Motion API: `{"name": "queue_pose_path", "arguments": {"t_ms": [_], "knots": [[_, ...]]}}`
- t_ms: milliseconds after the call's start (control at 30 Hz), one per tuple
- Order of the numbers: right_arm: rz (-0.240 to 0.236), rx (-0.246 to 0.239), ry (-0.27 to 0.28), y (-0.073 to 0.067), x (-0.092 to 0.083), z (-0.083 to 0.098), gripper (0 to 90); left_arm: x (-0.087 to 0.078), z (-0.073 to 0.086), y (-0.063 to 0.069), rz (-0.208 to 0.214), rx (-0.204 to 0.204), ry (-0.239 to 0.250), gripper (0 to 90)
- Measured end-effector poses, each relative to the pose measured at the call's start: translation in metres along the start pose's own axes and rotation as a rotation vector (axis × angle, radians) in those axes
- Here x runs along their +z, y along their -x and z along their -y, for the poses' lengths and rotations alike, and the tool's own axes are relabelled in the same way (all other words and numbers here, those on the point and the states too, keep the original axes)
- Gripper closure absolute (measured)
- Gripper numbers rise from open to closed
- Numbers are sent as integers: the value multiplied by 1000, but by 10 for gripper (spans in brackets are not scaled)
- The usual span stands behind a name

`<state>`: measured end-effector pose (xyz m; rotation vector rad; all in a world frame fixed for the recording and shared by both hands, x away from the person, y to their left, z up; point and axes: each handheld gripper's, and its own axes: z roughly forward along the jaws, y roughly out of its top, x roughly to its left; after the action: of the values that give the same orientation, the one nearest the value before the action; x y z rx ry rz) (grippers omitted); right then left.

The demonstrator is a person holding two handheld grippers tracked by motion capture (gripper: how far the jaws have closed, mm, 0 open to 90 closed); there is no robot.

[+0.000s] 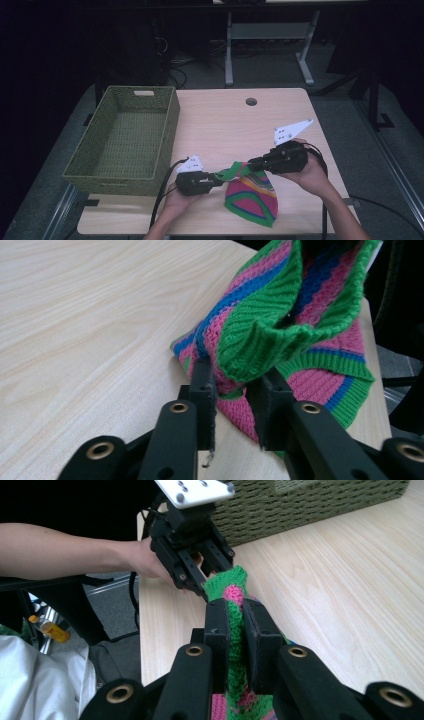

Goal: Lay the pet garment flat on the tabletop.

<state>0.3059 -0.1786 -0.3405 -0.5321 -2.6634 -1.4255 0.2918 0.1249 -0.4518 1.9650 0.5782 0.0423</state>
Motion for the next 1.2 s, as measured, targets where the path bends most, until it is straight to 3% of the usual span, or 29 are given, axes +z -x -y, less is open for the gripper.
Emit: {"name": "queue_pose_path", "arguments": {"t_ms": [567, 733, 967, 1200], "knots": [[59, 41, -21, 14, -6, 15, 814, -21, -11, 4, -18, -13, 97, 798], [75, 48, -23, 15, -8, 18, 813, -21, -15, 5, -25, -3, 102, 797], [106, 57, -30, 18, -12, 24, 809, -22, -20, 2, -35, -42, 126, 797], [124, 61, -36, 21, -14, 26, 807, -19, -27, 2, -44, -45, 137, 800]]}}
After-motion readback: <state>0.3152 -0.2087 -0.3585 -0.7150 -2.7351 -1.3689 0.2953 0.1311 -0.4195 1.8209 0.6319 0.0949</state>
